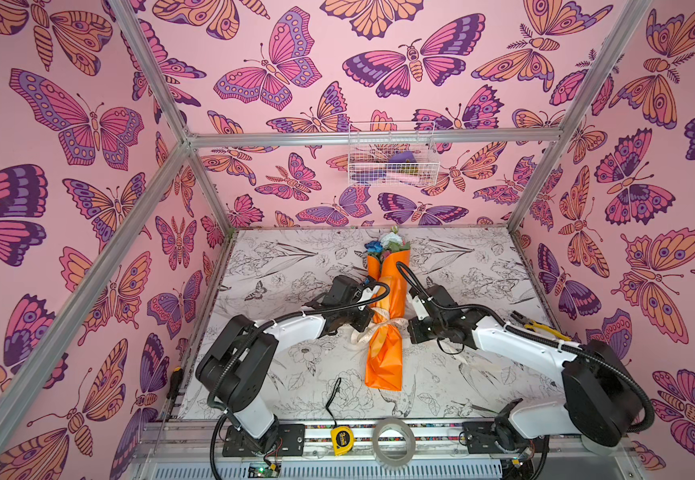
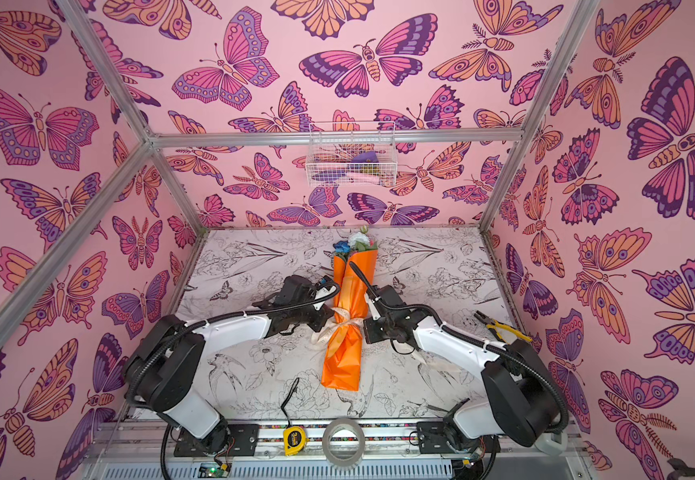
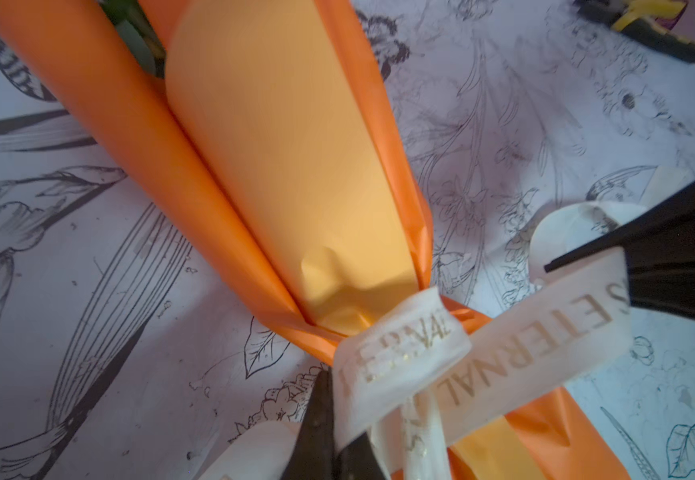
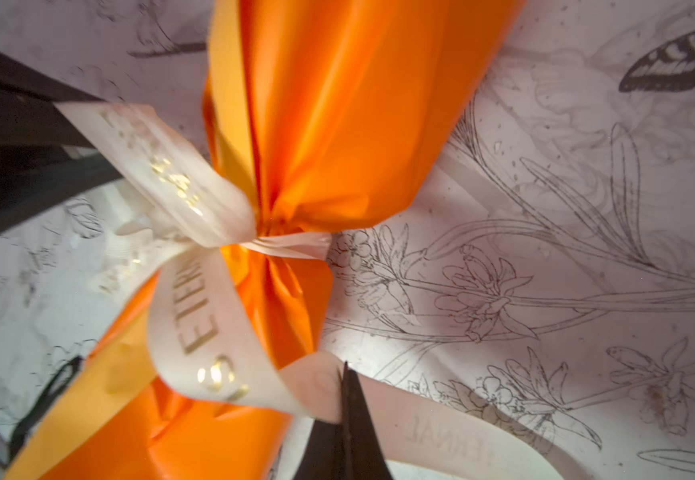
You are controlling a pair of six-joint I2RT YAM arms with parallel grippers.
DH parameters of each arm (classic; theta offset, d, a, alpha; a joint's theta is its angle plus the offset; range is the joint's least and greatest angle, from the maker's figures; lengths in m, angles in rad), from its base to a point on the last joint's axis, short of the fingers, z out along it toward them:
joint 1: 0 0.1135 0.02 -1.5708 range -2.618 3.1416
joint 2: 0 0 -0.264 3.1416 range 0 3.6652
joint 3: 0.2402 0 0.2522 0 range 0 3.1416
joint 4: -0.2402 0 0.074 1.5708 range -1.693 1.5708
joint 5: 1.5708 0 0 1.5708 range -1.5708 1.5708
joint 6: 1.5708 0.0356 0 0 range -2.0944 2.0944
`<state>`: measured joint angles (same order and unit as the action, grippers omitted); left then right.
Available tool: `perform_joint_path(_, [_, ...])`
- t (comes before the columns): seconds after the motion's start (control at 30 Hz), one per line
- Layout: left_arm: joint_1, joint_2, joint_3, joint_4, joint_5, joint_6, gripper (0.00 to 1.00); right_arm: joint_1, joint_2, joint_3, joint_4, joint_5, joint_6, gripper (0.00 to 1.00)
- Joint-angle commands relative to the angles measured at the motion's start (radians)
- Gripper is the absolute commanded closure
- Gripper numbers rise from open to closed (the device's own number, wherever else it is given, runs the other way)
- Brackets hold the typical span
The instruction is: Tie the bouquet of fake flowers
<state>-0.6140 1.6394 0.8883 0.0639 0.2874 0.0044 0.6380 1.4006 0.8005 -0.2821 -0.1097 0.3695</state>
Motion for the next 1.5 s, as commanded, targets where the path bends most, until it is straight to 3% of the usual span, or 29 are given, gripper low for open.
perform_joint_path(0.0, [-0.01, -0.05, -0.045, 0.099, -0.004, -0.041, 1.0, 0.007, -0.024, 0.039, -0.037, -0.068, 0.066, 1.0])
perform_joint_path(0.37, [-0.036, -0.046, -0.056, 0.107, 0.003, -0.053, 1.0, 0.016, 0.018, 0.053, 0.109, -0.219, 0.199, 1.0])
perform_joint_path(1.17, [-0.038, -0.035, -0.064, 0.09, -0.051, -0.083, 1.0, 0.124, 0.232, 0.168, 0.204, -0.326, 0.177, 1.0])
perform_joint_path(1.47, [-0.038, -0.041, -0.077, 0.096, -0.062, -0.089, 1.0, 0.104, 0.213, 0.168, 0.091, -0.194, 0.176, 1.0])
